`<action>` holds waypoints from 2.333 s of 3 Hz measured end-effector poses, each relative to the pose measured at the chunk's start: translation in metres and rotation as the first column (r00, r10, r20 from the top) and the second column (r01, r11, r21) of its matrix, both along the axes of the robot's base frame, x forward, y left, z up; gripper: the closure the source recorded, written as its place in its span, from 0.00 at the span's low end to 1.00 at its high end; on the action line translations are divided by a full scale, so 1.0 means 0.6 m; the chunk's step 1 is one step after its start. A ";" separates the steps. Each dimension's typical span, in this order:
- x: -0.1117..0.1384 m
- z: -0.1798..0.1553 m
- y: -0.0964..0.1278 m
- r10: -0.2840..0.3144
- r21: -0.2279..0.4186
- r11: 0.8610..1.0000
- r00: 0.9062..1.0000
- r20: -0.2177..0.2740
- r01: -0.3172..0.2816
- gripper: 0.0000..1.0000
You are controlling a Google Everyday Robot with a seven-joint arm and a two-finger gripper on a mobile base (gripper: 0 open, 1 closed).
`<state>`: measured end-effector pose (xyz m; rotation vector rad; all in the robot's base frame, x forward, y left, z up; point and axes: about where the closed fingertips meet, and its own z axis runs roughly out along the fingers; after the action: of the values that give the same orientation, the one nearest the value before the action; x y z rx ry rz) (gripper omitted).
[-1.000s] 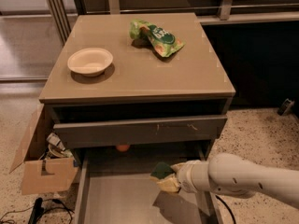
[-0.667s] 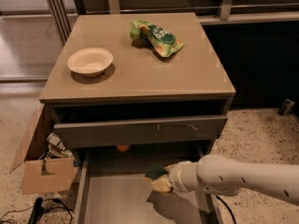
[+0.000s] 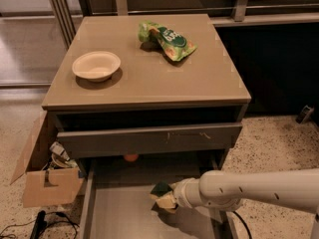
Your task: Place sponge into middle drawer
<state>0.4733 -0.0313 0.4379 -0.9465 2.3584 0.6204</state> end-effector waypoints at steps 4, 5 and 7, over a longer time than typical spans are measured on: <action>0.037 -0.106 0.023 -0.021 -0.036 0.999 1.000 -0.004 0.021 1.00; 0.040 -0.110 0.023 -0.020 -0.039 0.999 1.000 -0.001 0.020 0.90; 0.040 -0.110 0.024 -0.020 -0.039 0.999 1.000 -0.001 0.020 0.44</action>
Offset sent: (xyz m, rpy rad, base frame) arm 0.0183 0.0116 -0.0529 -0.0249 0.0246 -0.0282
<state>0.4970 -0.0172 0.3721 -0.9391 2.3866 0.5693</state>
